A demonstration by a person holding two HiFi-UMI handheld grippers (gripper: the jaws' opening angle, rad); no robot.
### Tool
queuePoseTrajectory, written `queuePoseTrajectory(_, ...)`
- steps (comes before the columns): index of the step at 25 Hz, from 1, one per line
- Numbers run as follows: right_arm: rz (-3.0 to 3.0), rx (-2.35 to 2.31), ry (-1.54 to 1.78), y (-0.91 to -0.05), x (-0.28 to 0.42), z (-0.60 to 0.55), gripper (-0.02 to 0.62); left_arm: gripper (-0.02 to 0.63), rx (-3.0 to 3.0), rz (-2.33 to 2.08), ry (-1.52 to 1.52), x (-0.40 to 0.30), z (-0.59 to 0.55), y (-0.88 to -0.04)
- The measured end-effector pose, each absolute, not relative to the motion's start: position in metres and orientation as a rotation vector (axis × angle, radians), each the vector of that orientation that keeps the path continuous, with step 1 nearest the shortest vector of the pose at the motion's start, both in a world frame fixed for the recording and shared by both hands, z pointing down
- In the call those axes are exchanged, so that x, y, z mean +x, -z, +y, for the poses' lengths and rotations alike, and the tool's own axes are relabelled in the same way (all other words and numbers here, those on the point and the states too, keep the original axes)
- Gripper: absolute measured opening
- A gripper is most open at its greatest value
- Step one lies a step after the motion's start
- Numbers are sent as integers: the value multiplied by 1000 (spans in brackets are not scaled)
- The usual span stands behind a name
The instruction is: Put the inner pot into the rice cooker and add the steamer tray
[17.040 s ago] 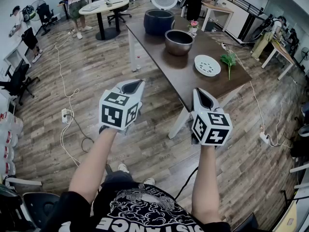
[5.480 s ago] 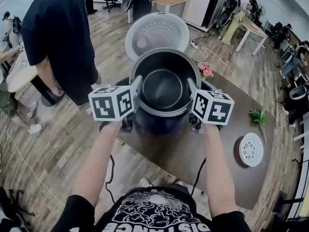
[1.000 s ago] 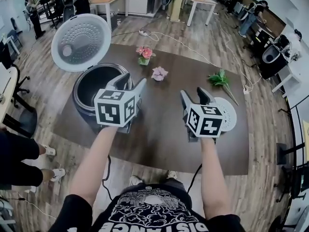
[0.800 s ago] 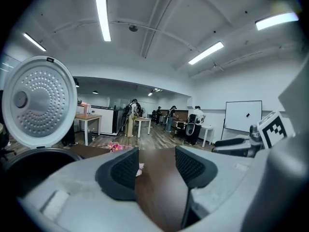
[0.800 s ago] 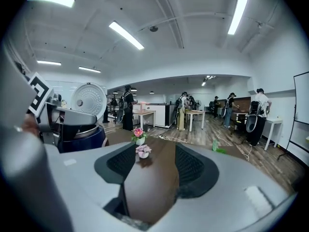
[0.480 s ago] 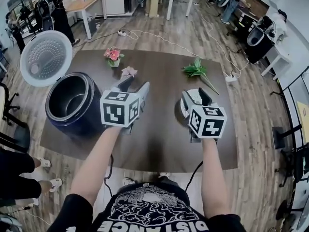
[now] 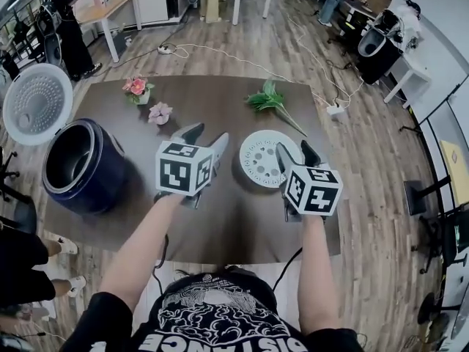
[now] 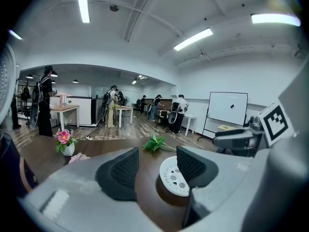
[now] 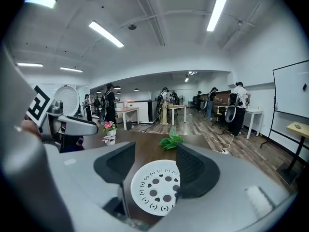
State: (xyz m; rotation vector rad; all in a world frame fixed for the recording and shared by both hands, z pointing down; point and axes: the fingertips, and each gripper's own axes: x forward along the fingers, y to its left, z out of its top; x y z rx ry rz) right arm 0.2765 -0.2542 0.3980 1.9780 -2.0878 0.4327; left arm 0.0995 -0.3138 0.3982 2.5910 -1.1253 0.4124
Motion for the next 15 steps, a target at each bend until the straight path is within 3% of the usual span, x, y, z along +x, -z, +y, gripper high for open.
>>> queuePoseTrajectory(15, -2082, 1893, -620, -472, 360, -273, 282, 255, 2449, -1082, -541, 179, -324, -477)
